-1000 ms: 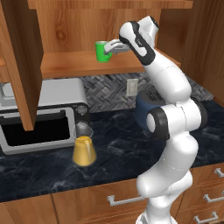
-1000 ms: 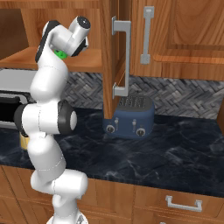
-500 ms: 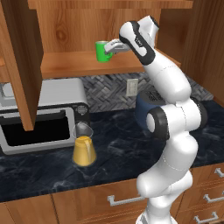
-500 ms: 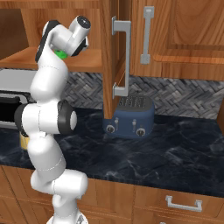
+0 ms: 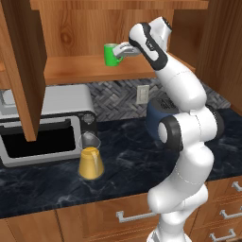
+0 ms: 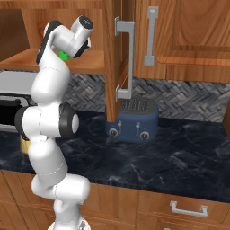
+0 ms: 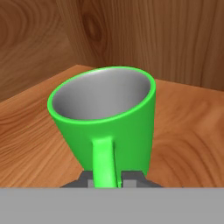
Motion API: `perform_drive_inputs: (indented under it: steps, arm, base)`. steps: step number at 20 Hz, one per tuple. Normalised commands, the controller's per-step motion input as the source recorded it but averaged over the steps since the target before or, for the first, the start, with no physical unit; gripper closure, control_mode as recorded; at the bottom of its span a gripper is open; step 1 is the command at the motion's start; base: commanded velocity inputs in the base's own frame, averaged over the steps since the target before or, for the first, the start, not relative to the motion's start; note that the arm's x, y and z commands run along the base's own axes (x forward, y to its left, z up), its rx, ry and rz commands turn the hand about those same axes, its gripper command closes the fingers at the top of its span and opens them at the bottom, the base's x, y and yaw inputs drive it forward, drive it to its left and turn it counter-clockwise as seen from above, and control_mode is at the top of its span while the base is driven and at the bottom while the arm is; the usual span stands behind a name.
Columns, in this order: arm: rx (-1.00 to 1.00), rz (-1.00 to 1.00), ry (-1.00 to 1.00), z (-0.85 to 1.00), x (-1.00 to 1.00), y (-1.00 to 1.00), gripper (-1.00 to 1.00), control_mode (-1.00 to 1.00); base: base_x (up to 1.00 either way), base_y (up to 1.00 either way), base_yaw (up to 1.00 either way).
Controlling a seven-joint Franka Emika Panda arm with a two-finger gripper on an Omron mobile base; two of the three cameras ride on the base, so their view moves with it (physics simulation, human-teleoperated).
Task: There is a tray on the dining counter. Grab the cup, mug, and pitcher and place them on the tray. The pitcher may be placed next to the tray if it cannot fit the tray.
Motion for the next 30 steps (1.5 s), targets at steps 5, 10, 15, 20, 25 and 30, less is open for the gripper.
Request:
perform_drive_inputs:
  steps: [5, 10, 15, 20, 25, 30]
  arm:
    - [0.0, 0.0, 0.0, 0.0, -0.01, 0.0, 1.0, -1.0]
    - [0.01, 0.0, -0.09, 0.0, -0.31, 0.0, 1.0, -1.0]
    - [0.03, 0.0, -0.12, -0.02, -0.46, -0.05, 1.0, -1.0]
    - [0.03, 0.0, -0.14, -0.02, -0.71, -0.12, 1.0, -1.0]
    - [0.0, -0.02, -0.09, 0.0, -1.0, -0.1, 1.0, -1.0]
    - [0.0, -0.11, 0.0, 0.01, -1.0, -0.04, 1.0, -1.0]
  base:
    - [0.0, 0.0, 0.0]
    - [0.0, 0.0, 0.0]
    - [0.0, 0.0, 0.0]
    - [0.0, 0.0, 0.0]
    - [0.0, 0.0, 0.0]
    - [0.0, 0.0, 0.0]
